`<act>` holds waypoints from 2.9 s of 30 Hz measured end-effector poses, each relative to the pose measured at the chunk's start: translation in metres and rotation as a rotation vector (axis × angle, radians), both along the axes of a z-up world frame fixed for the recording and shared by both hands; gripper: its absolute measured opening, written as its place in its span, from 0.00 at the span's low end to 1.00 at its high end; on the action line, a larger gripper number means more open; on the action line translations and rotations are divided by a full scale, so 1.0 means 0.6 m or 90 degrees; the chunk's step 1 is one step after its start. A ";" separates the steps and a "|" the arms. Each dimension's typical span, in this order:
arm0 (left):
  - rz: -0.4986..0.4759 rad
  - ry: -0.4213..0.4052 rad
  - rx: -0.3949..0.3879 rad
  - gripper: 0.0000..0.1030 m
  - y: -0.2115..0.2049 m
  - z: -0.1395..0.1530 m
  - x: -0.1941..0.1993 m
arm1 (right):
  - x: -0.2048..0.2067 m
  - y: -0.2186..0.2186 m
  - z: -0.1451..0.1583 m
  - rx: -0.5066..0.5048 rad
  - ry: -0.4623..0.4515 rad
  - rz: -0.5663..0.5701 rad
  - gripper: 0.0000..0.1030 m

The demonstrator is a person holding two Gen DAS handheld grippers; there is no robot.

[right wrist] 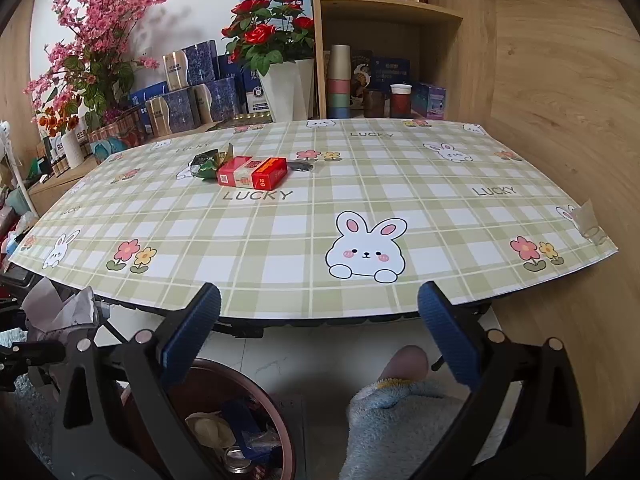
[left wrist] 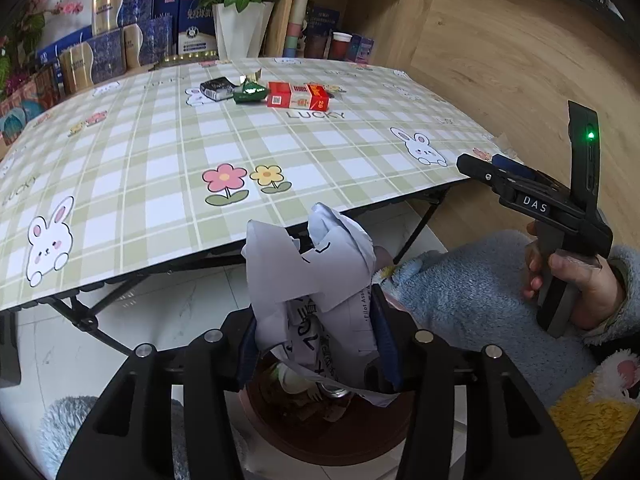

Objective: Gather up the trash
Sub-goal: 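Lower the crumpled white paper into the bin and open the left gripper, then grasp the green-gold candy wrapper with the left gripper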

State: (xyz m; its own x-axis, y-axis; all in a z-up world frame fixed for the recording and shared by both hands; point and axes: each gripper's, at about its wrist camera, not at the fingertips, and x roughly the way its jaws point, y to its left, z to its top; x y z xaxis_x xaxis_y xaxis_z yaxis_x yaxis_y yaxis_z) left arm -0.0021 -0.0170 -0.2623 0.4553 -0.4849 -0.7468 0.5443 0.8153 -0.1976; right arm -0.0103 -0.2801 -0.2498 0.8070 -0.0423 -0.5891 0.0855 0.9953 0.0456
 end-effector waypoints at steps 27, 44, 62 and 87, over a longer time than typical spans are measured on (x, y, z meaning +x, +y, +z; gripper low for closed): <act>0.144 0.008 0.004 0.82 0.043 -0.003 0.028 | 0.002 0.003 -0.005 -0.004 0.015 0.003 0.95; 0.229 -0.016 -0.025 0.82 0.093 0.038 0.064 | 0.044 -0.014 0.005 0.024 0.044 0.026 0.94; 0.112 0.023 -0.056 0.65 -0.078 0.063 0.415 | 0.234 -0.060 0.002 0.089 0.085 0.015 0.95; 0.109 0.075 -0.036 0.08 -0.051 0.028 0.416 | 0.341 0.016 0.004 -0.012 0.142 0.238 0.95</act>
